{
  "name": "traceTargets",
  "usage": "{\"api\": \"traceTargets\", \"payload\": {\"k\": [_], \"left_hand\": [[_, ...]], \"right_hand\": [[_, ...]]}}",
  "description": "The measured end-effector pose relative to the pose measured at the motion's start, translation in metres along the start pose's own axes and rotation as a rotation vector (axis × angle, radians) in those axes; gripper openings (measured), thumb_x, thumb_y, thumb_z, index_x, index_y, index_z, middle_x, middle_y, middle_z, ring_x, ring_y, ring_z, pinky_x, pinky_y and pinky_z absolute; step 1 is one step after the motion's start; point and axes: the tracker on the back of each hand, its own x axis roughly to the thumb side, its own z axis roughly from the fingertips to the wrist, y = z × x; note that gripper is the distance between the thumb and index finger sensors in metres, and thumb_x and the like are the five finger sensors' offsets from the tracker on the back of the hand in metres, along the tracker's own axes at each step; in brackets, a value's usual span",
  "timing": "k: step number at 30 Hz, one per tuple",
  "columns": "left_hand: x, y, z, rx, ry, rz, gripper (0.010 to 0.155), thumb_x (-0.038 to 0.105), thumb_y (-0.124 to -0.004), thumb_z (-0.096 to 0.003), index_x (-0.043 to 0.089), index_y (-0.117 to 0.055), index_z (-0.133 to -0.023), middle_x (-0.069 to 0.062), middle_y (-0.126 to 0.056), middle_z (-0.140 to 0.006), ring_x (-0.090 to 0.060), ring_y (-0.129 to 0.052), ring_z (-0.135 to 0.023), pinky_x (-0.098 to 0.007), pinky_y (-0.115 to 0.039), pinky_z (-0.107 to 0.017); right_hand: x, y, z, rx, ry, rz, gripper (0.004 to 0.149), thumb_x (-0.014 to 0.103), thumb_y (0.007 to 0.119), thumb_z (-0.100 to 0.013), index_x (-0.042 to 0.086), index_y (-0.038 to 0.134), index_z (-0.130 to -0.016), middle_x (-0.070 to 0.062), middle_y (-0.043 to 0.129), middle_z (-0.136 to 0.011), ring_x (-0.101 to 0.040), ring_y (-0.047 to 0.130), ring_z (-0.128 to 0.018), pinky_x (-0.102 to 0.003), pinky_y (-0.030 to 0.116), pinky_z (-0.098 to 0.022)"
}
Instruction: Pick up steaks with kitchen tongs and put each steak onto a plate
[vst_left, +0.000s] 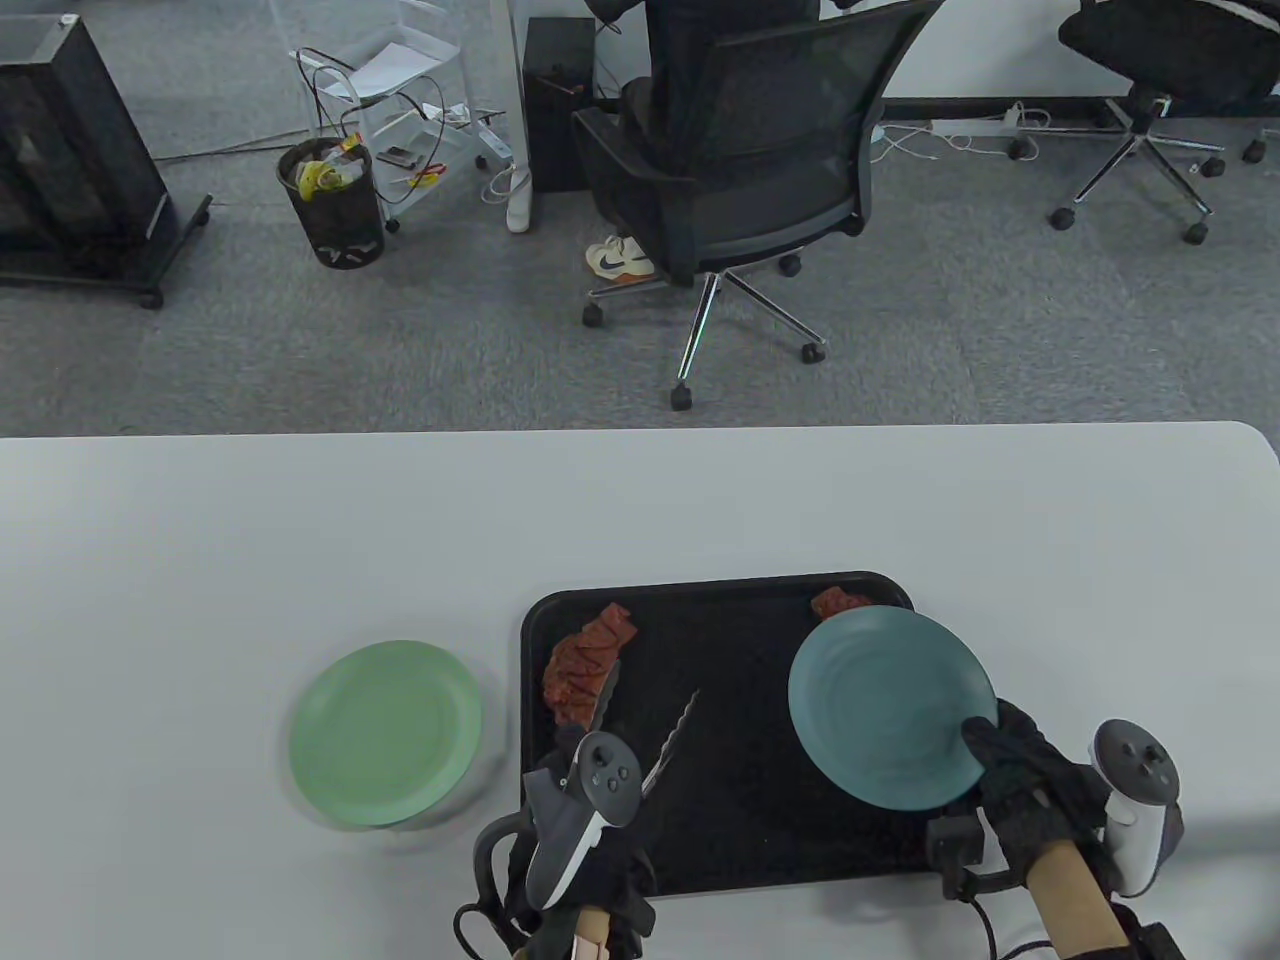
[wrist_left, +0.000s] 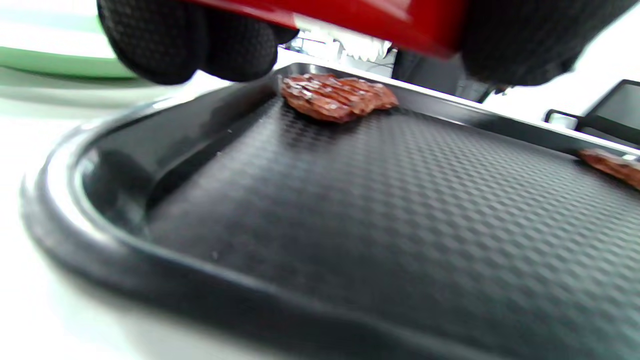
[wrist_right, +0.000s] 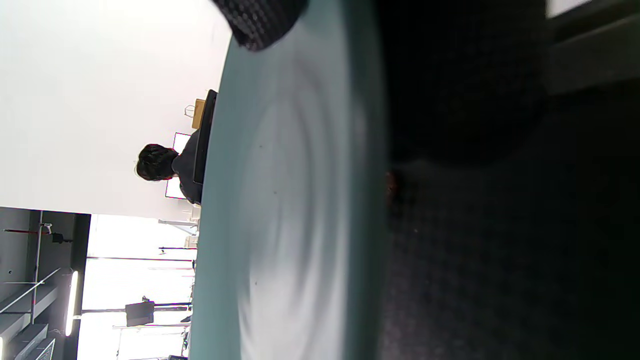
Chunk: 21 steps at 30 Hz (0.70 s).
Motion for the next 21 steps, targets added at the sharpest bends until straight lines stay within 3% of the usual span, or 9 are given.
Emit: {"api": "traceTargets", "payload": {"k": [8,12,17,20,21], "left_hand": [[-0.003,0.007,-0.042,-0.023,0.141,-0.132,0.105,0.06,-0.083,-0.0329,0.008,-0.032,-0.109,-0.025,-0.053,-0.1,-0.044,-0.078,-0.072,-0.049,-0.076,-0.052],[-0.002,0.005,-0.058,-0.09,0.178,-0.214,0.106,0.061,-0.082,-0.033,0.009,-0.029,-0.109,-0.025,-0.051,-0.101,-0.044,-0.076,-0.073,-0.049,-0.075,-0.053],[-0.002,0.0,-0.072,-0.16,0.178,-0.149,0.108,0.062,-0.082,-0.0333,0.008,-0.027,-0.109,-0.025,-0.052,-0.101,-0.045,-0.077,-0.07,-0.048,-0.076,-0.051],[0.0,0.004,-0.074,-0.145,0.154,-0.205,0.106,0.062,-0.084,-0.0306,0.011,-0.035,-0.109,-0.023,-0.063,-0.098,-0.043,-0.083,-0.065,-0.046,-0.08,-0.046],[0.0,0.007,-0.073,-0.106,0.145,-0.234,0.103,0.064,-0.085,-0.0292,0.014,-0.042,-0.109,-0.017,-0.07,-0.096,-0.04,-0.088,-0.061,-0.043,-0.083,-0.043]], "right_hand": [[0.003,0.0,-0.005,0.003,-0.012,0.016,0.05,0.019,0.068,-0.047,0.001,0.057,-0.093,-0.022,0.081,-0.077,-0.034,0.096,-0.041,-0.036,0.091,-0.023],[0.006,0.002,-0.005,0.008,-0.027,0.033,0.05,0.019,0.068,-0.047,0.001,0.058,-0.093,-0.022,0.081,-0.076,-0.034,0.096,-0.04,-0.037,0.091,-0.022],[0.006,0.002,-0.004,0.002,-0.033,0.042,0.05,0.019,0.068,-0.047,0.001,0.058,-0.093,-0.023,0.081,-0.076,-0.035,0.096,-0.04,-0.037,0.091,-0.022],[0.006,0.002,-0.003,-0.001,-0.038,0.042,0.05,0.019,0.068,-0.047,0.001,0.059,-0.093,-0.022,0.081,-0.076,-0.035,0.095,-0.04,-0.037,0.09,-0.022],[0.007,0.002,-0.002,-0.001,-0.041,0.044,0.05,0.019,0.068,-0.047,0.001,0.059,-0.093,-0.023,0.081,-0.076,-0.035,0.095,-0.04,-0.037,0.09,-0.022]]}}
